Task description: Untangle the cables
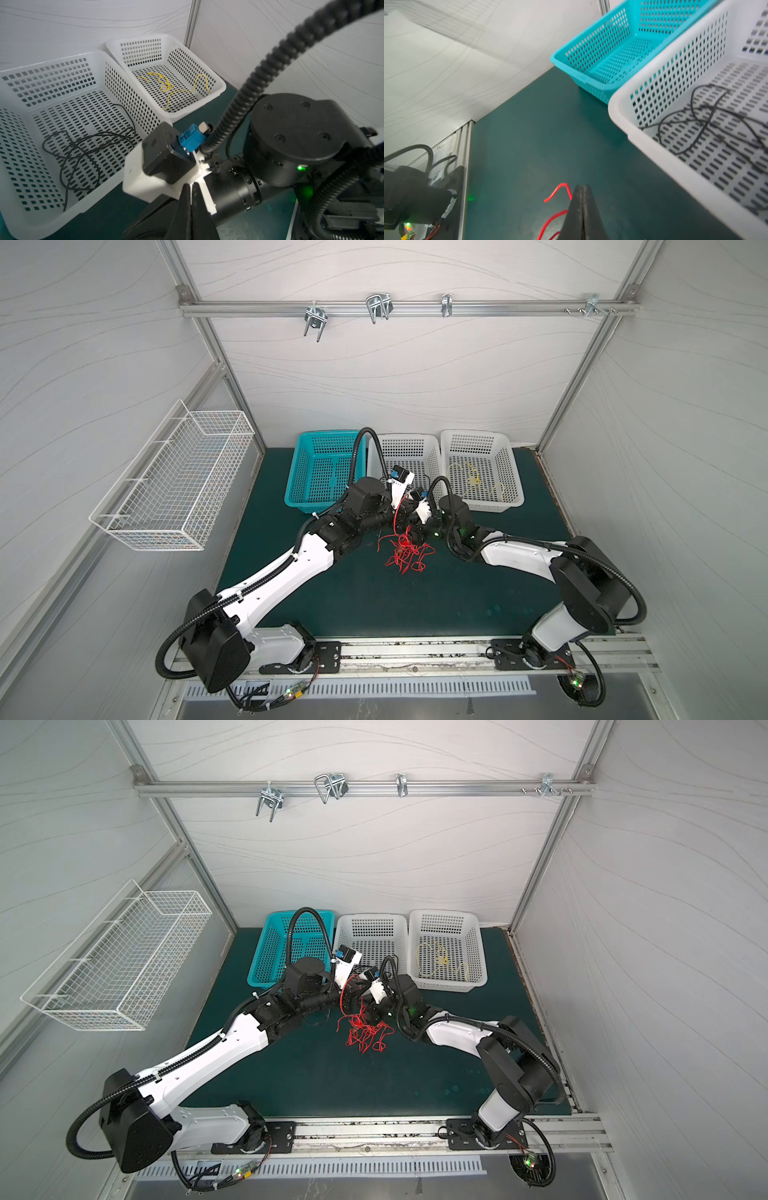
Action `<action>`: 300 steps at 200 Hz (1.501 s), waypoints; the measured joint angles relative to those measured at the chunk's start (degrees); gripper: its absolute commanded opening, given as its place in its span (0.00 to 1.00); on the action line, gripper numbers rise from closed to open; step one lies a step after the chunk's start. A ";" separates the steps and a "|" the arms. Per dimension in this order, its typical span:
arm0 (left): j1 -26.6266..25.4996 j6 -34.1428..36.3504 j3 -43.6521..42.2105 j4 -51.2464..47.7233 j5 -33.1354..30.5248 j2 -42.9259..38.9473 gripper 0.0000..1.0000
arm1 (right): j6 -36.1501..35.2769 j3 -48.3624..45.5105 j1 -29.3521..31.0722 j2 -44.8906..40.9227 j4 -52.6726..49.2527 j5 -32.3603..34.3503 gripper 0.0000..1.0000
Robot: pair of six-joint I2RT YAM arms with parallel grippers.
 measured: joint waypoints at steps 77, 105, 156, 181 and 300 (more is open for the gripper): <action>1.62 -1.40 11.08 -6.03 -8.83 1.51 0.00 | 4.81 -10.73 0.11 -2.54 -3.80 17.55 0.00; 3.50 -3.15 14.82 -7.80 -11.19 1.51 0.00 | 6.80 -14.25 0.11 -5.53 -6.71 24.61 0.00; 6.16 -5.44 16.41 -10.01 -12.37 1.44 0.00 | 7.87 -18.16 0.11 -11.58 -9.44 30.62 0.00; 6.29 -5.57 16.41 -10.40 -9.70 1.44 0.00 | 6.08 -18.10 0.11 -15.82 -9.53 27.61 0.12; 6.29 -5.95 11.85 -10.38 3.23 3.63 0.00 | -0.31 -3.76 1.99 -9.97 -8.13 10.71 0.33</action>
